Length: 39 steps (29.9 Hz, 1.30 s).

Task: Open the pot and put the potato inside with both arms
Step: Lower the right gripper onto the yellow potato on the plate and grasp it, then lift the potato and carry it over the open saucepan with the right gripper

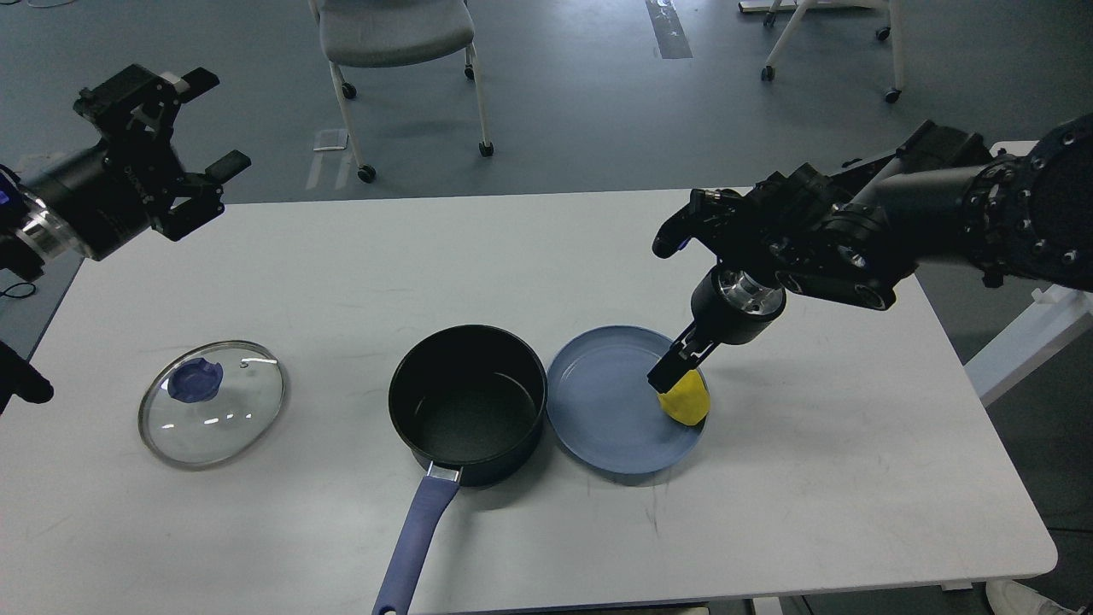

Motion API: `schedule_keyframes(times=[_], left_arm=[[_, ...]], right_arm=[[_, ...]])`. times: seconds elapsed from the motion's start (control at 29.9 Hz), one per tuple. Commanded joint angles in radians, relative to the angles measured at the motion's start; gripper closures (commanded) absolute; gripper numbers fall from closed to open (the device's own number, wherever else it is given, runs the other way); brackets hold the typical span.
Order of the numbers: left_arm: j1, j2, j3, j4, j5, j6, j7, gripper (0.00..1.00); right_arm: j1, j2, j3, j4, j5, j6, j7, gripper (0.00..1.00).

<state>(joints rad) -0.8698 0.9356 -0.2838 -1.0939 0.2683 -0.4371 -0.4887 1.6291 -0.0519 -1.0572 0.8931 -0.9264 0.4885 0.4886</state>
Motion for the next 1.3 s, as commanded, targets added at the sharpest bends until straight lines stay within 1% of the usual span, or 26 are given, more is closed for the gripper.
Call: schedule_keyframes(times=[0.0,0.23,0.33,0.43,0.5,0.57,0.6,0.64,0.7,0.74,0.87,0.94,1.17,1.27], left_arm=[[0.0,0.0,0.0,0.0,-0.001,0.0,0.0,0.02],[0.0,0.002,0.0,0.0,-0.001,0.001,0.0,0.02],[0.0,0.002,0.0,0.0,-0.001,0.001,0.0,0.02],[0.0,0.002,0.0,0.0,-0.001,0.001,0.0,0.02],[0.0,0.003,0.0,0.0,-0.001,0.0,0.0,0.02],[0.0,0.003,0.0,0.0,-0.001,0.001,0.0,0.02],[0.0,0.003,0.0,0.0,-0.001,0.001,0.0,0.02],[0.0,0.003,0.0,0.0,-0.001,0.001,0.0,0.02],[0.0,0.003,0.0,0.0,-0.001,0.001,0.0,0.02],[0.0,0.005,0.0,0.0,-0.001,0.001,0.0,0.02],[0.0,0.005,0.0,0.0,-0.001,0.001,0.0,0.02],[-0.002,0.005,0.0,0.0,-0.001,0.001,0.0,0.02],[-0.002,0.005,-0.002,0.0,-0.001,0.001,0.0,0.02],[-0.002,0.005,-0.002,0.0,-0.001,0.001,0.0,0.02]], right_arm=[[-0.015,0.014,-0.003,-0.008,0.0,0.0,0.0,0.01],[-0.032,0.021,-0.003,-0.017,0.001,0.0,0.0,0.02],[-0.034,0.023,-0.007,-0.019,0.0,0.0,0.0,0.04],[-0.037,0.023,-0.007,-0.022,0.001,0.0,0.0,0.09],[-0.037,0.023,-0.007,-0.022,0.001,0.0,0.0,0.1],[-0.037,0.023,-0.007,-0.022,0.001,0.0,0.0,0.18],[-0.037,0.023,-0.007,-0.022,0.001,0.0,0.0,0.21],[-0.037,0.023,-0.007,-0.022,0.001,0.0,0.0,0.29],[-0.037,0.023,-0.007,-0.02,0.001,0.0,0.0,0.41],[-0.037,0.024,-0.007,-0.02,0.001,0.0,0.0,0.49],[-0.037,0.023,-0.006,-0.019,0.006,0.0,0.0,0.62],[-0.035,0.023,-0.004,-0.019,0.008,0.0,0.0,0.73],[-0.006,0.011,0.008,-0.01,0.034,0.0,0.0,0.72],[0.035,-0.019,0.032,-0.01,0.041,0.0,0.0,0.71]])
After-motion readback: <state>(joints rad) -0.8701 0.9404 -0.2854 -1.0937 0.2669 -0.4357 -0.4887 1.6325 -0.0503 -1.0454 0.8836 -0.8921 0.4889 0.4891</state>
